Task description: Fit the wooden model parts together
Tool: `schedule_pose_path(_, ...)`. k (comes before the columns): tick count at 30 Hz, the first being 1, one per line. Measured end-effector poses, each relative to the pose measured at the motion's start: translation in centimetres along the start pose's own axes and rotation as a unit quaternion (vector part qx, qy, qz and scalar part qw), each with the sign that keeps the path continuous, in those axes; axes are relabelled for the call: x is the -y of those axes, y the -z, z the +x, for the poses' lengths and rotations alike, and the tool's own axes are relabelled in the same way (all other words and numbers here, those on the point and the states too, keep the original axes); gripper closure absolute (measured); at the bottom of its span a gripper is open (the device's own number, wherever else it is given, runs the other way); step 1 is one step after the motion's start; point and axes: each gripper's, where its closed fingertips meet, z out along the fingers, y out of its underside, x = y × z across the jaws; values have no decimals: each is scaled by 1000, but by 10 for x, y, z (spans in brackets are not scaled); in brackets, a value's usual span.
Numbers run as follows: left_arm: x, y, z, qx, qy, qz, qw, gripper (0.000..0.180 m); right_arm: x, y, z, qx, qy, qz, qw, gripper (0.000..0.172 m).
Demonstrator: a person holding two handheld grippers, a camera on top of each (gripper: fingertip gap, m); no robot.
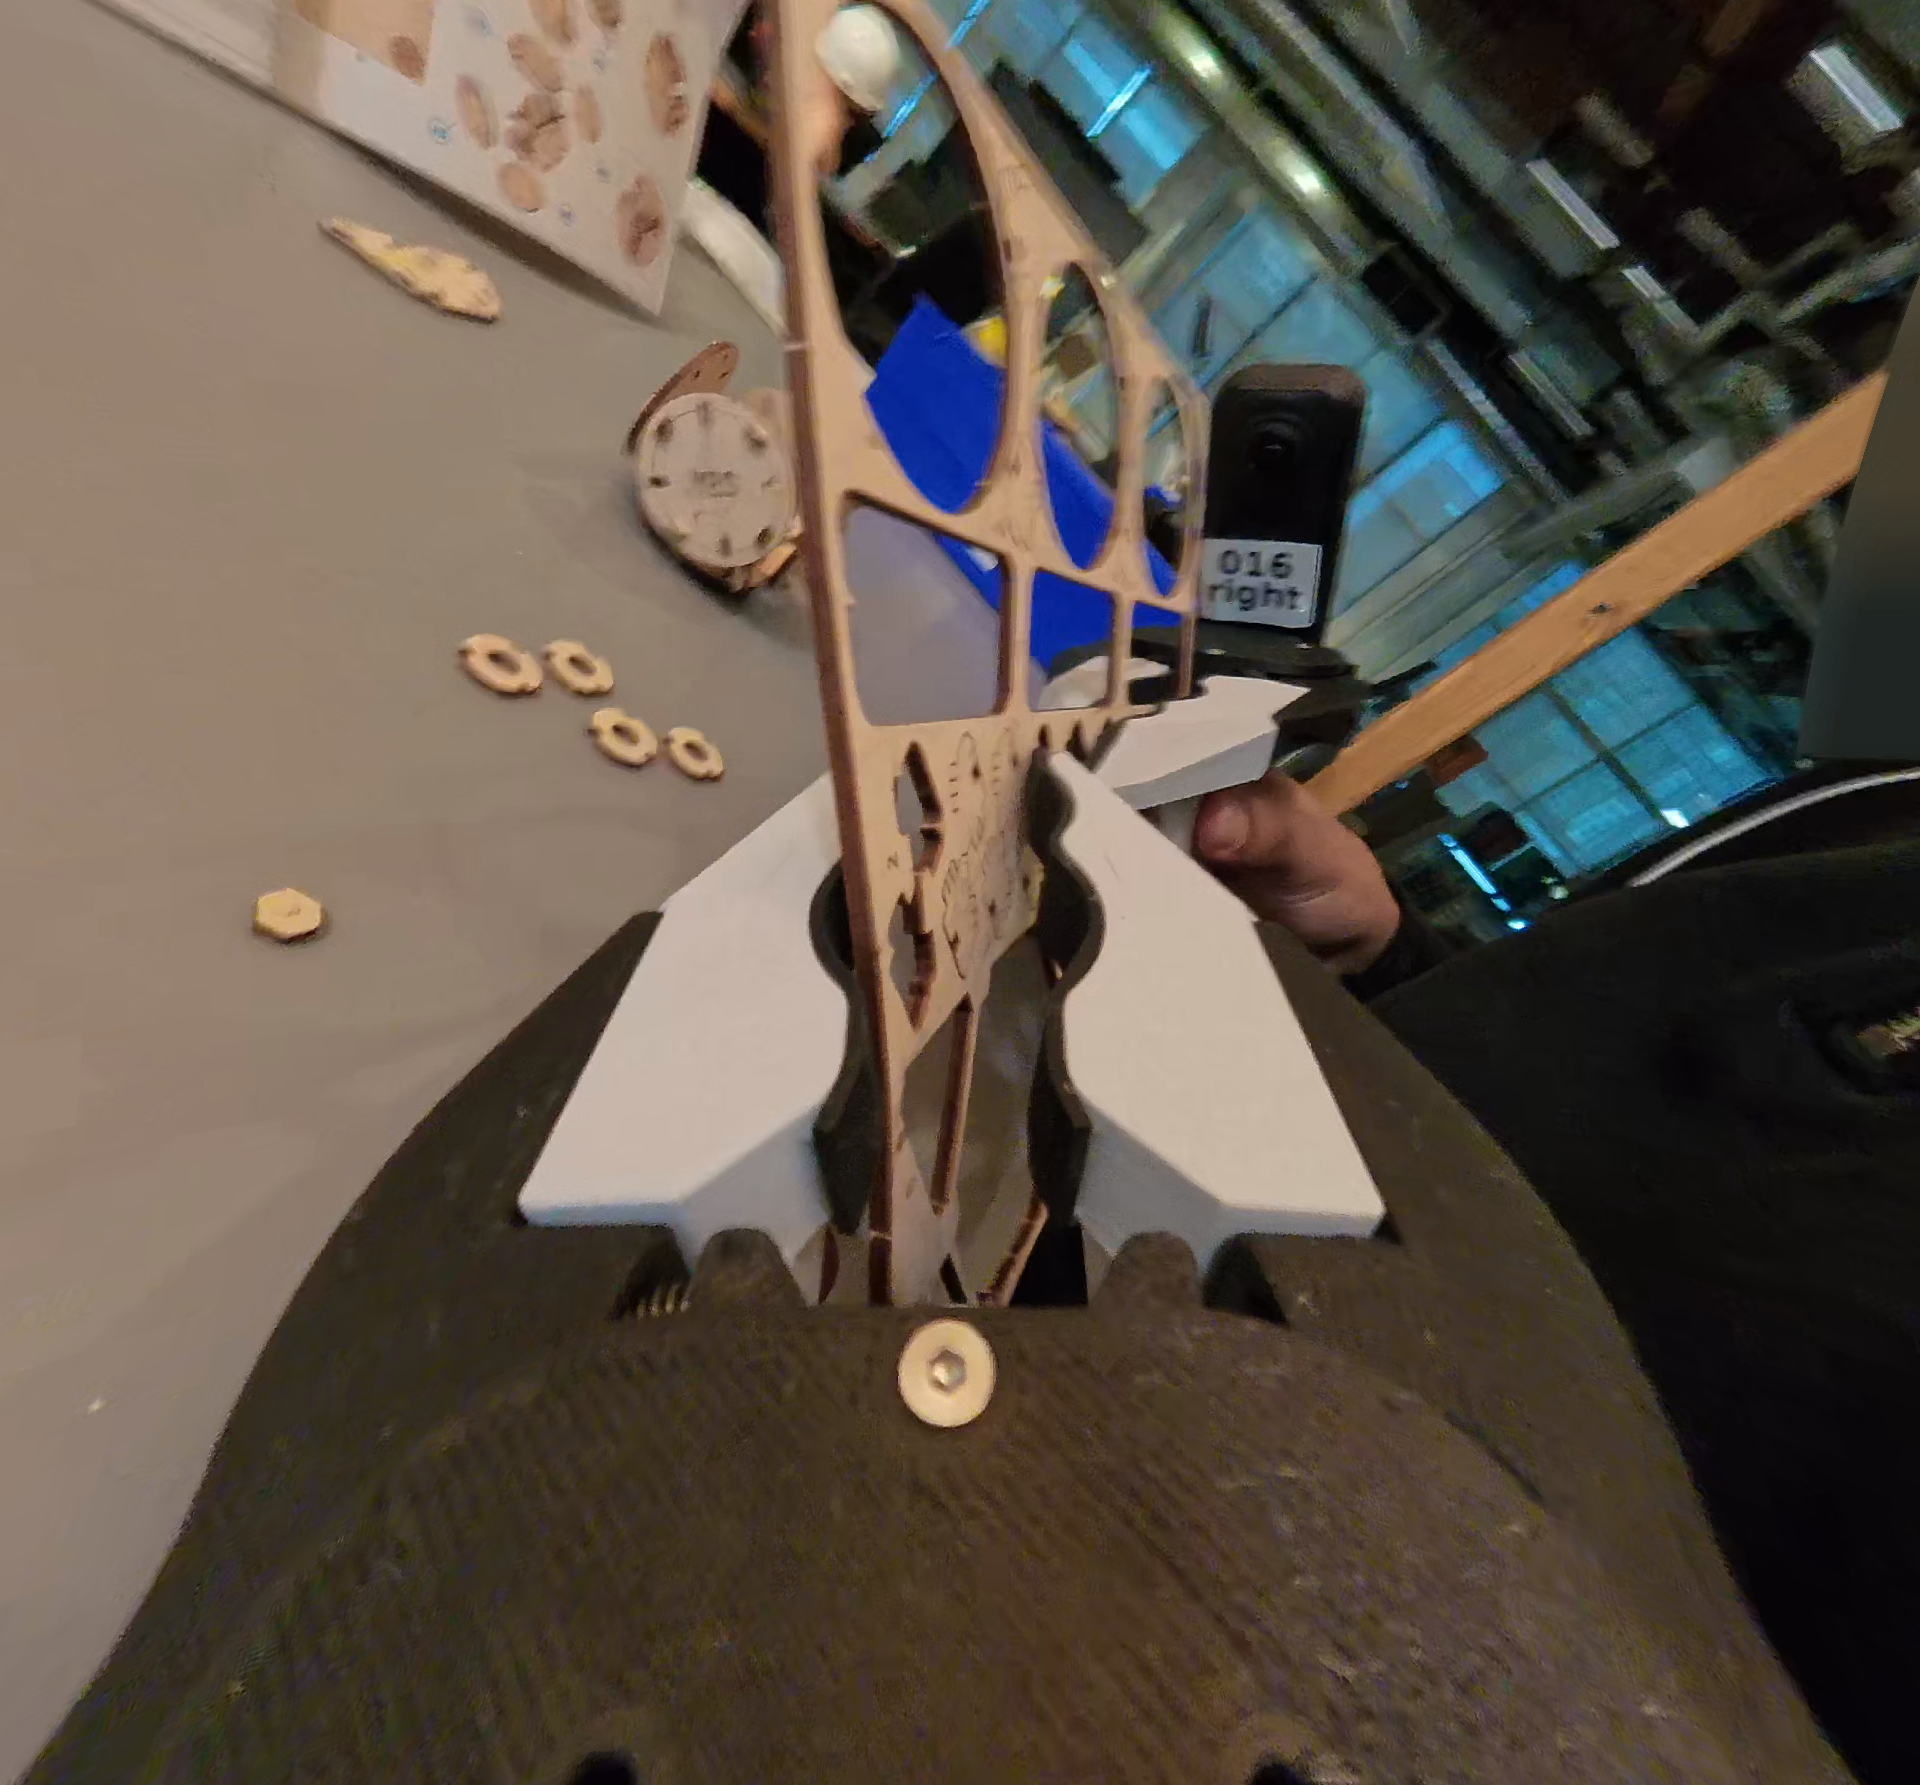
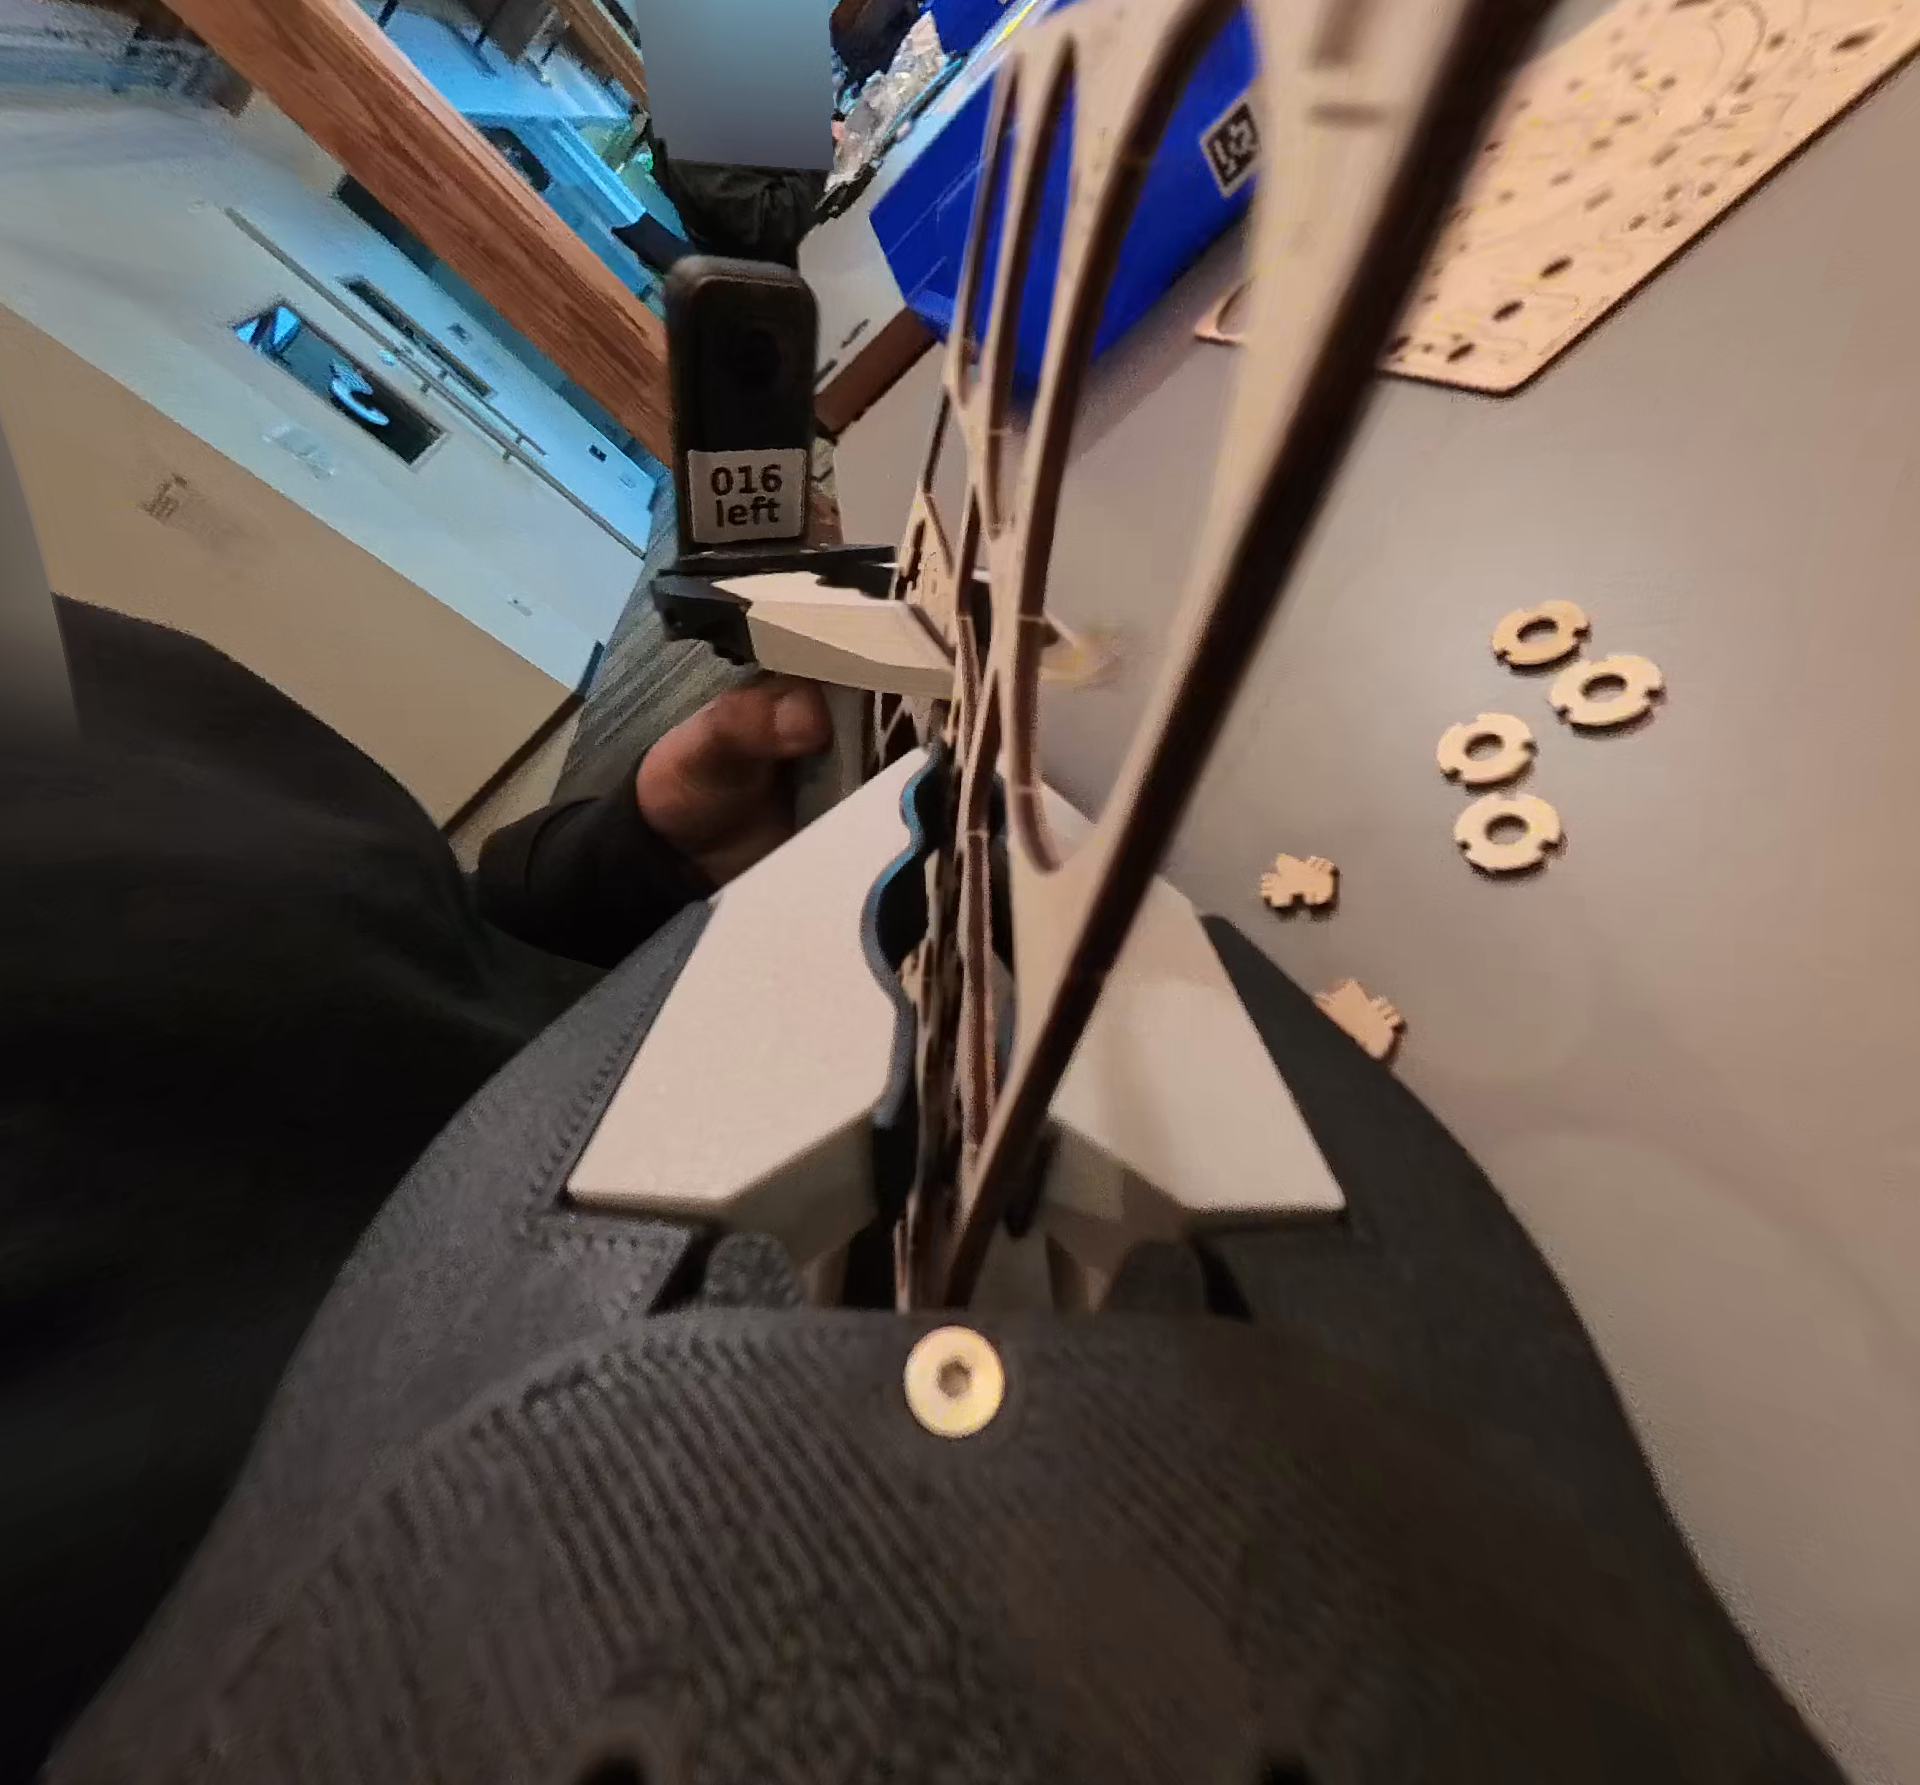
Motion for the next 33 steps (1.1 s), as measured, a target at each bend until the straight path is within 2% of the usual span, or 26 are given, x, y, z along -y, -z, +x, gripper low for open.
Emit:
schedule_pose_path(8,-1,-1,3,-17,-2,-9,1000,156,2,3,-2,32,-21,13,999,170)
schedule_pose_path(11,5,1,16,-54,-4,-4,999,159,6,5,-7,62,-27,31,997,170)
schedule_pose_path(14,21,12,36,-125,17,36,991,161,22,15,-12,90,-39,75,992,171)
schedule_pose_path(17,29,25,33,-127,26,60,990,160,38,32,-11,97,-44,114,988,171)
schedule_pose_path(21,21,29,38,-129,2,36,991,167,34,29,-15,94,-31,88,991,171)
schedule_pose_path(22,20,28,40,-135,4,29,990,178,33,26,-19,103,-29,82,991,170)
schedule_pose_path(23,21,29,41,-135,4,32,990,180,35,24,-21,110,-28,86,990,166)
schedule_pose_path(25,30,36,39,-120,-5,57,991,180,51,29,-17,90,-7,140,986,121)
schedule_pose_path(26,37,42,37,-109,-8,72,991,180,64,38,-11,63,20,184,981,106)
schedule_pose_path(27,45,51,32,-88,-11,93,992,180,76,50,-6,31,48,224,973,100)
schedule_pose_path(29,65,76,14,-35,-9,147,988,180,89,71,3,-32,98,257,961,106)
schedule_pose_path(31,82,109,-16,43,19,205,978,180,89,81,7,-71,140,244,957,114)
schedule_pose_path(33,89,139,-45,111,39,233,965,180,84,83,9,-91,161,225,957,113)
